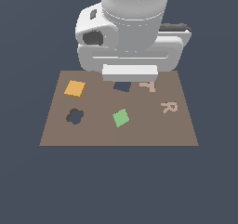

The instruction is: Insert a designated object into the corresponding slot on a board.

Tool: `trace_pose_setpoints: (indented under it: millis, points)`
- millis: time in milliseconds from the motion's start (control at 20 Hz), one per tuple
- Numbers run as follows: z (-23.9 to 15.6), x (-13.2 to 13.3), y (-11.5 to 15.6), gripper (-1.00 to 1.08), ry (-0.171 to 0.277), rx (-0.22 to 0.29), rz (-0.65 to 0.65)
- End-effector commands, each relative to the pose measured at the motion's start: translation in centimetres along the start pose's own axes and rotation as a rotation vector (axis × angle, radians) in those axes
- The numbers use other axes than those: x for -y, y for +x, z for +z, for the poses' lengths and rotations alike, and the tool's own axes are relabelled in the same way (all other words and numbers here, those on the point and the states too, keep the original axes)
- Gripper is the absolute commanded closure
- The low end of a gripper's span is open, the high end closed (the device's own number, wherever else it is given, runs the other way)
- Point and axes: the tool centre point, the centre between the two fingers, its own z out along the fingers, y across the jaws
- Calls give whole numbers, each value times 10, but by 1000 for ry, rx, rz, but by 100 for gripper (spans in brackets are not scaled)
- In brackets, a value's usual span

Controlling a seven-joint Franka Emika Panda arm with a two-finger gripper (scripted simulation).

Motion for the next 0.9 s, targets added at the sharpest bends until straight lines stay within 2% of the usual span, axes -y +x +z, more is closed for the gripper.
trace_pose_setpoints:
  millis: [0,200,400,550,850]
  points:
    - [0,0,0,-92,0,0,0]
    - [4,-7,-1,-92,0,0,8]
    - [16,-28,-5,-92,-1,-2,31]
    - [31,-54,-11,-92,-2,-4,59]
    - [72,-123,-28,-92,-5,-8,136]
